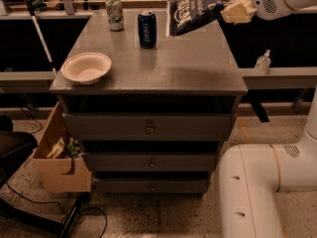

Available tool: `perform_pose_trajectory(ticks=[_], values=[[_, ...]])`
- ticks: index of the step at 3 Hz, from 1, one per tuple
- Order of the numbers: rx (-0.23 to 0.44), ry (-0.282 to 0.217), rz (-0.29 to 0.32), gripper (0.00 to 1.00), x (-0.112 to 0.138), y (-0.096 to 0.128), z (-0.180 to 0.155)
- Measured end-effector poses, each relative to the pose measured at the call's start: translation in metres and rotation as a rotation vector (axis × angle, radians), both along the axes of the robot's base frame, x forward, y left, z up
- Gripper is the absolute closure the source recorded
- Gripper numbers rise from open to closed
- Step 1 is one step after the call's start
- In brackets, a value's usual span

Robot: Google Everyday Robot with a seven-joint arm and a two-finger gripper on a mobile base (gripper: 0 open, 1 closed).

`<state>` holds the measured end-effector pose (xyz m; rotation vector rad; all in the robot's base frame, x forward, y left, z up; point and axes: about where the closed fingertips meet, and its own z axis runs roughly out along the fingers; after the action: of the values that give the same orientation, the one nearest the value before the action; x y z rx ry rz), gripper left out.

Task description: Move blue chip bag near paper bowl

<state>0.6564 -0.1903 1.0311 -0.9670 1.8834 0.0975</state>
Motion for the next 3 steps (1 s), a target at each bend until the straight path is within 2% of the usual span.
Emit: perform_pose_trajectory(ticks=[1,2,3], values=[[-0.001,0.015,0.099,1.00,-0.011,0.033,-0.008],[-0.043,0.038,0.233,1.00,-0.023,0.073,-0.025],[-0.132,0.055,0.291,1.00,-0.030,0.094,-0.052]])
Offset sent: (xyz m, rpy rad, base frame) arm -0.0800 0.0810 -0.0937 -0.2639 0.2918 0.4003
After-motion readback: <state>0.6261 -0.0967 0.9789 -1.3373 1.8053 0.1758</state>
